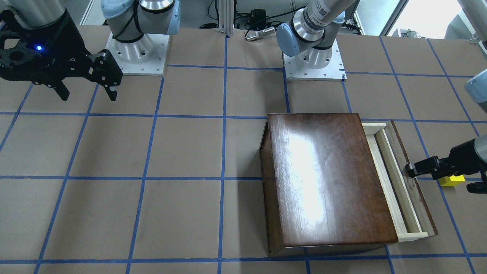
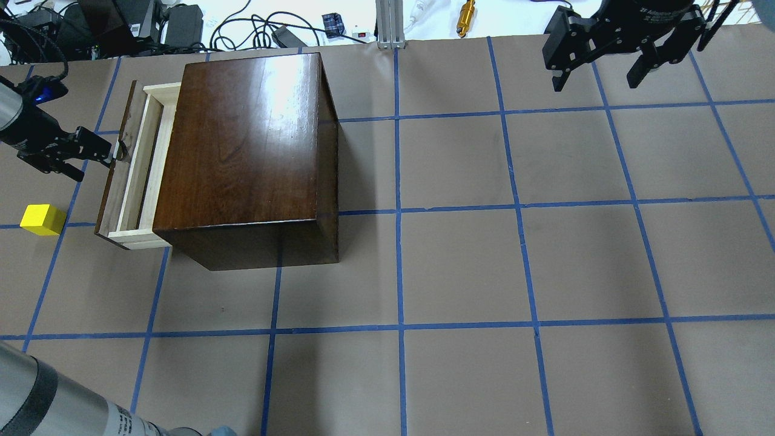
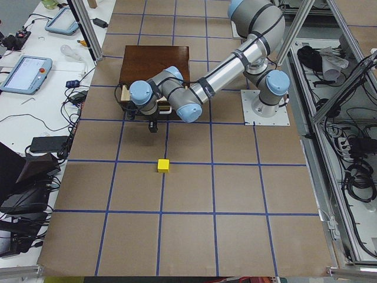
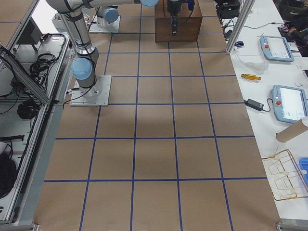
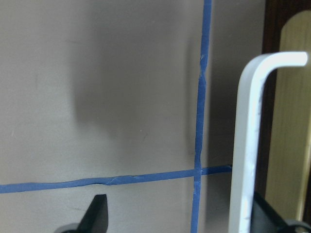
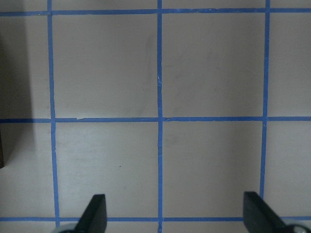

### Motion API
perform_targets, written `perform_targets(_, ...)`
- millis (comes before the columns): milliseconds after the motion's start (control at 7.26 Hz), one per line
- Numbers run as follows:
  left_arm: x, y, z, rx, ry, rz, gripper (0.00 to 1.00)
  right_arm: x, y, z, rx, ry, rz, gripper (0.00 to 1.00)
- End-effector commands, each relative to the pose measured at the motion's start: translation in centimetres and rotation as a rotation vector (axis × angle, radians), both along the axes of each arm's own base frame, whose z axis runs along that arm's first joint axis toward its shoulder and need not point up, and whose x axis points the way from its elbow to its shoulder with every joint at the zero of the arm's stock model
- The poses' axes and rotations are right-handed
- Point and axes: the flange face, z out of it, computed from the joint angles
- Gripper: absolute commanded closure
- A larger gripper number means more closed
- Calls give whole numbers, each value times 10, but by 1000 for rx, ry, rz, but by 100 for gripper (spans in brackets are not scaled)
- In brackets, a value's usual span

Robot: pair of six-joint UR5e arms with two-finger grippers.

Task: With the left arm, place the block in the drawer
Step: 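Pull the drawer outward with the left gripper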

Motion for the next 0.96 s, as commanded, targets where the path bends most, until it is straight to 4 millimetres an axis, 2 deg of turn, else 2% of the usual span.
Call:
perform_targets(0,4,1,1,1,-11,-9,0,0,1,1,-2,-1,0,0)
perform_targets(551,13,1,5,-4,-14,3,0,0,0,0,0,0,0,0)
perform_targets(689,13,1,11,-7,-18,3,0,0,1,1,-2,0,0,0)
perform_targets(826,15,0,25,-13,-35,3,0,0,1,1,-2,0,0,0)
